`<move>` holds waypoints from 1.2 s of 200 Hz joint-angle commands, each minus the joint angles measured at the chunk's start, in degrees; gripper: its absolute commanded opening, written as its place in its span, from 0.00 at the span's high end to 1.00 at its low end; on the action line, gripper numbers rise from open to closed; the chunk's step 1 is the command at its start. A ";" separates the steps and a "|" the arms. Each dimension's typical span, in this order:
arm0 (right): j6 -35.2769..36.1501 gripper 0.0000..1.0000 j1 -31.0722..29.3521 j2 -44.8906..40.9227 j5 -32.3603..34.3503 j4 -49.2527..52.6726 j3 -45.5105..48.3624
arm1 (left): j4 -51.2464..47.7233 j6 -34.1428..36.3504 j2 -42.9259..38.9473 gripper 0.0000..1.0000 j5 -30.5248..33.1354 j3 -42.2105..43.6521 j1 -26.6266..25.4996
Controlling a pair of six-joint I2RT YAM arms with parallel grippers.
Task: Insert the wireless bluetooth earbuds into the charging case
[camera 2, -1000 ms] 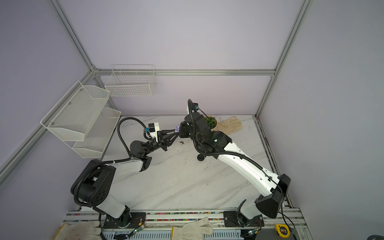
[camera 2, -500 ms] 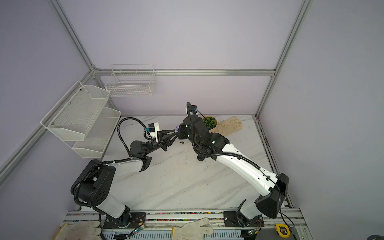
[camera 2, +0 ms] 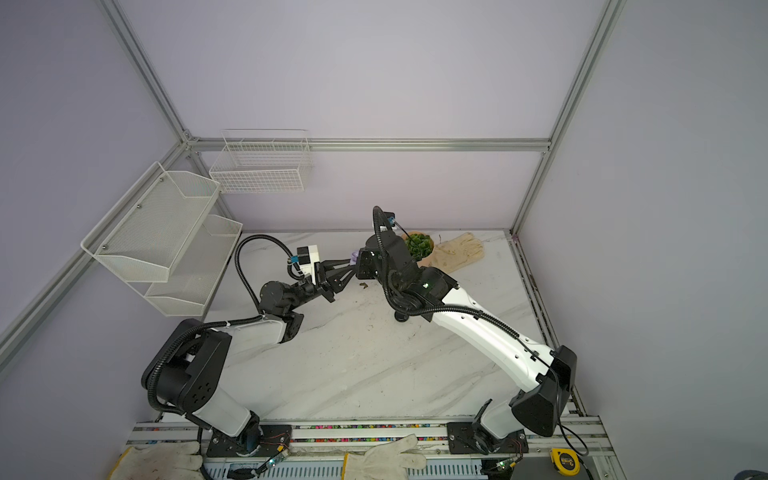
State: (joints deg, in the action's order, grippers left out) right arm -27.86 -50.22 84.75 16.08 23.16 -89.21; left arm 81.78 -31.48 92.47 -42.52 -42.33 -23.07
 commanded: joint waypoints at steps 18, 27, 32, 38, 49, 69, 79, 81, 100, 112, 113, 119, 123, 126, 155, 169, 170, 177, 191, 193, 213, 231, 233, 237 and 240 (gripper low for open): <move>-1.40 0.87 -0.40 0.26 0.19 -0.22 0.93 | 4.27 0.60 -2.19 1.00 0.74 -3.61 -0.31; -1.42 0.87 -0.41 0.20 0.26 -0.14 0.97 | 4.27 0.60 -2.24 1.00 0.84 -3.60 -0.31; -1.44 0.87 -0.35 0.12 0.42 -0.09 1.03 | 4.31 0.57 -2.29 1.00 0.86 -3.56 -0.31; -1.46 0.87 -0.41 0.10 0.75 0.03 1.11 | 4.31 0.55 -2.38 1.00 0.86 -3.59 -0.31; -1.41 0.87 -0.41 0.20 1.64 0.39 1.12 | 4.27 0.56 -2.42 1.00 0.86 -3.49 -0.32; -1.28 0.87 -0.34 0.24 2.13 0.48 0.97 | 4.27 0.55 -2.68 1.00 0.99 -3.39 -0.31; -1.32 0.87 -0.33 0.46 2.12 0.64 0.84 | 4.28 0.55 -2.80 1.00 1.00 -3.29 -0.30; -1.28 0.87 -0.35 0.47 2.12 0.66 0.80 | 4.27 0.55 -2.81 1.00 1.03 -3.33 -0.31; -1.61 0.87 -0.36 0.57 1.23 0.33 0.66 | 4.27 0.57 -2.99 1.00 1.05 -3.13 -0.31; -1.93 0.87 -0.40 0.64 0.33 0.22 0.78 | 4.28 0.58 -3.16 1.00 1.12 -3.19 -0.26; -1.98 0.87 -0.36 0.66 0.26 0.22 0.79 | 4.27 0.61 -3.17 1.00 1.12 -3.15 -0.29; -2.04 0.87 -0.36 0.68 -0.45 0.03 0.79 | 4.30 0.55 -3.30 1.00 1.13 -3.14 -0.31; -2.19 0.87 -0.41 0.67 -0.93 -0.15 0.86 | 4.34 0.55 -3.34 1.00 1.16 -3.15 -0.36; -2.28 0.87 -0.34 0.62 -1.28 -0.29 0.95 | 4.28 0.55 -3.32 1.00 1.17 -3.24 -0.32; -2.81 0.87 -0.64 0.67 -3.82 -1.10 1.23 | 4.32 0.47 -3.43 1.00 1.13 -3.56 -0.31; -2.82 0.87 -0.65 0.59 -3.79 -1.01 1.12 | 4.27 0.43 -3.52 1.00 1.13 -3.77 -0.31; -2.82 0.87 -0.62 0.59 -3.74 -1.01 1.13 | 4.27 0.40 -3.52 1.00 1.13 -3.84 -0.31; -2.73 0.87 -0.67 0.52 -3.50 -0.70 0.95 | 4.33 0.41 -3.51 1.00 1.05 -3.82 -0.31; -2.25 0.86 -0.67 0.66 -2.91 -0.06 0.60 | 4.33 0.46 -3.71 1.00 1.04 -3.87 -0.28; -2.21 0.86 -0.63 0.61 -2.90 0.02 0.54 | 4.28 0.44 -3.77 1.00 1.04 -3.85 -0.30; -1.83 0.84 -0.67 0.98 -3.22 0.56 -0.05 | 4.27 0.51 -4.00 1.00 1.17 -3.56 -0.31; -1.67 0.82 -0.65 1.25 -3.55 0.88 -0.29 | 4.27 0.77 -4.22 1.00 1.35 -3.34 -0.31; -1.67 0.82 -0.64 1.28 -3.54 0.91 -0.32 | 4.27 0.78 -4.22 1.00 1.38 -3.30 -0.31; -1.66 0.82 -0.67 1.35 -3.49 1.00 -0.41 | 4.27 0.79 -4.29 1.00 1.39 -3.22 -0.31; -1.67 0.82 -0.65 1.38 -3.43 1.13 -0.48 | 4.27 0.73 -4.31 1.00 1.43 -3.26 -0.31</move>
State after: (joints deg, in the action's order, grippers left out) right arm -29.34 -50.33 84.86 13.87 22.41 -89.12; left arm 81.30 -31.46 91.26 -41.60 -42.33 -23.05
